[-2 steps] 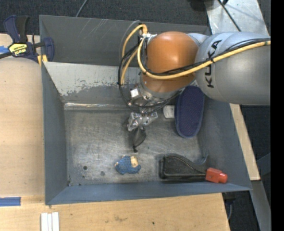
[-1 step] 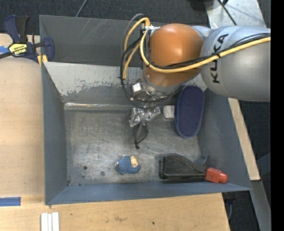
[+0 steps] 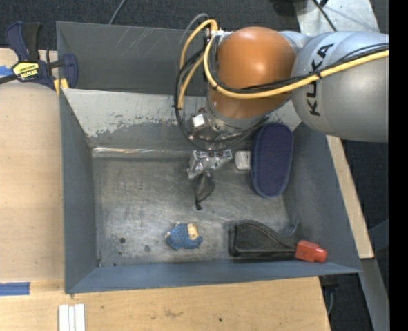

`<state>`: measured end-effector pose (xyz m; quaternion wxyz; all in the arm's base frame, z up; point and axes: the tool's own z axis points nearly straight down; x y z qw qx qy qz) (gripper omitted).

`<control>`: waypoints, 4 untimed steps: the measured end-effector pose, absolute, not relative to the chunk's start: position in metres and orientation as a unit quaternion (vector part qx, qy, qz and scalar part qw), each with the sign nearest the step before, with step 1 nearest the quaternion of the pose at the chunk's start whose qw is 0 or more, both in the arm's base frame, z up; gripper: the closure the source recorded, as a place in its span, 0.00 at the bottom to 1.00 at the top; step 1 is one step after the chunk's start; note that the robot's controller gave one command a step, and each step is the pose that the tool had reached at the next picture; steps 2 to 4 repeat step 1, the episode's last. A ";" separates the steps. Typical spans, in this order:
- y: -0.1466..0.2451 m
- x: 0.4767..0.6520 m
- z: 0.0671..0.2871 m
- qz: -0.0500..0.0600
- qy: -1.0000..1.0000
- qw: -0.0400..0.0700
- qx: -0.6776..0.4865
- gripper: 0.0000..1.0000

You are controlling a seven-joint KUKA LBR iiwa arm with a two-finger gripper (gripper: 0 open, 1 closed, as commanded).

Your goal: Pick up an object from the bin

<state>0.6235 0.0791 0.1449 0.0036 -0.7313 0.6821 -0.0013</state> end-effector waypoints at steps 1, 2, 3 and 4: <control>0.079 0.625 0.195 -0.002 0.683 0.004 -0.730 1.00; 0.079 0.625 0.195 -0.002 0.683 0.004 -0.730 1.00; 0.079 0.625 0.195 -0.002 0.683 0.004 -0.730 1.00; 0.079 0.625 0.195 -0.002 0.683 0.004 -0.730 1.00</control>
Offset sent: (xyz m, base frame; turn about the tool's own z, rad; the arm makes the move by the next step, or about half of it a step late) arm 0.0000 -0.0002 0.0459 0.0000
